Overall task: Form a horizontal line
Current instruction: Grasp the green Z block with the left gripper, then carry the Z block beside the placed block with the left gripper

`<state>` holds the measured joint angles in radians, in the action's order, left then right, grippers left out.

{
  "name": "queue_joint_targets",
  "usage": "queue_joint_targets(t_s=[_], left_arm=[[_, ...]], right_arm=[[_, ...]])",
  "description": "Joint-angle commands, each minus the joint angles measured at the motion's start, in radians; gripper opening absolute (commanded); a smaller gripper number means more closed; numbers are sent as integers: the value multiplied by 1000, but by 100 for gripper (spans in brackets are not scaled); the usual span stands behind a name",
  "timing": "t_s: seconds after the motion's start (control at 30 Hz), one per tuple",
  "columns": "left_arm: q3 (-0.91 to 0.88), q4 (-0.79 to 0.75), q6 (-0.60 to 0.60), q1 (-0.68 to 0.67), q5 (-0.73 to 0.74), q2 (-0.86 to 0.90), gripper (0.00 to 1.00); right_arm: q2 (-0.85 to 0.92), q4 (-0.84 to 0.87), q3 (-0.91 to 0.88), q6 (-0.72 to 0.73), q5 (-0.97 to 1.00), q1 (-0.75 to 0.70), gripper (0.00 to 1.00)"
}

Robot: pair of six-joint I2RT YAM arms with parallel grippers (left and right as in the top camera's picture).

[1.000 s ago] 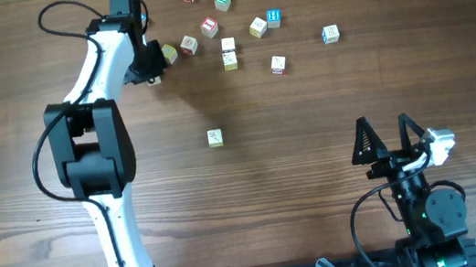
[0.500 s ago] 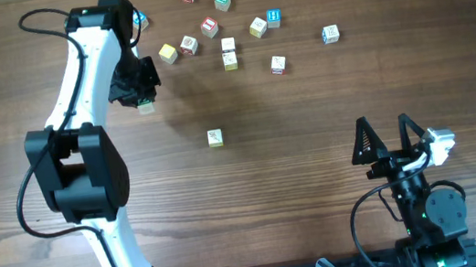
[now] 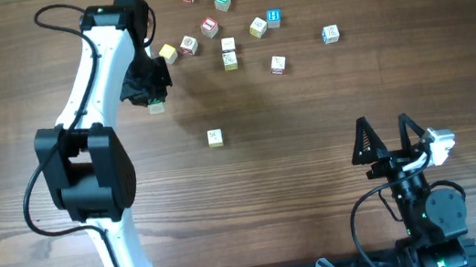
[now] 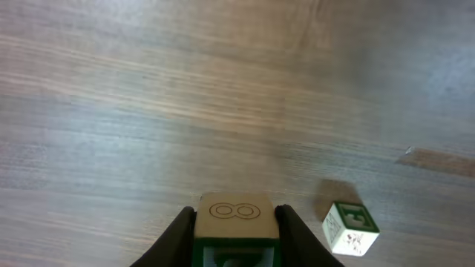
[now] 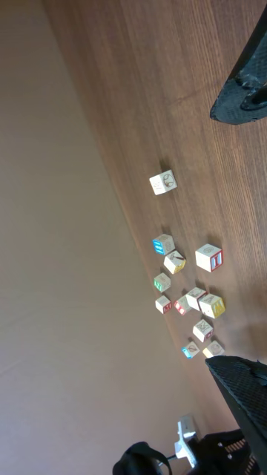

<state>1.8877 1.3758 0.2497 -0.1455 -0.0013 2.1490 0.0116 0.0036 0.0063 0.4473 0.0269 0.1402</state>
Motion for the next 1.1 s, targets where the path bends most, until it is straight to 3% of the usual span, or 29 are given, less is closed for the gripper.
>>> queue_joint_targets(t_s=[0.0, 0.33, 0.47, 0.73, 0.77, 0.87, 0.97, 1.07], left_arm=[[-6, 32, 16, -14, 11, -13, 20], [-76, 86, 21, -103, 11, -13, 22], [-286, -95, 48, -128, 12, -13, 20], [-332, -214, 50, -128, 40, -13, 21], [-332, -210, 50, -128, 42, -13, 25], [-332, -209, 50, -128, 42, -13, 52], [-332, -211, 50, -128, 42, -13, 54], [-332, -210, 50, -128, 42, -13, 45]], right_arm=[[-7, 3, -1, 1, -12, -4, 100], [-7, 4, -1, 1, -12, -4, 100], [-7, 3, -1, 1, -12, -4, 100], [-7, 3, -1, 0, -12, -4, 100], [-7, 4, -1, 1, -12, -4, 100], [-7, 4, -1, 1, -12, -4, 100], [-7, 4, -1, 0, -12, -4, 100], [-7, 3, -1, 0, -12, -4, 100]])
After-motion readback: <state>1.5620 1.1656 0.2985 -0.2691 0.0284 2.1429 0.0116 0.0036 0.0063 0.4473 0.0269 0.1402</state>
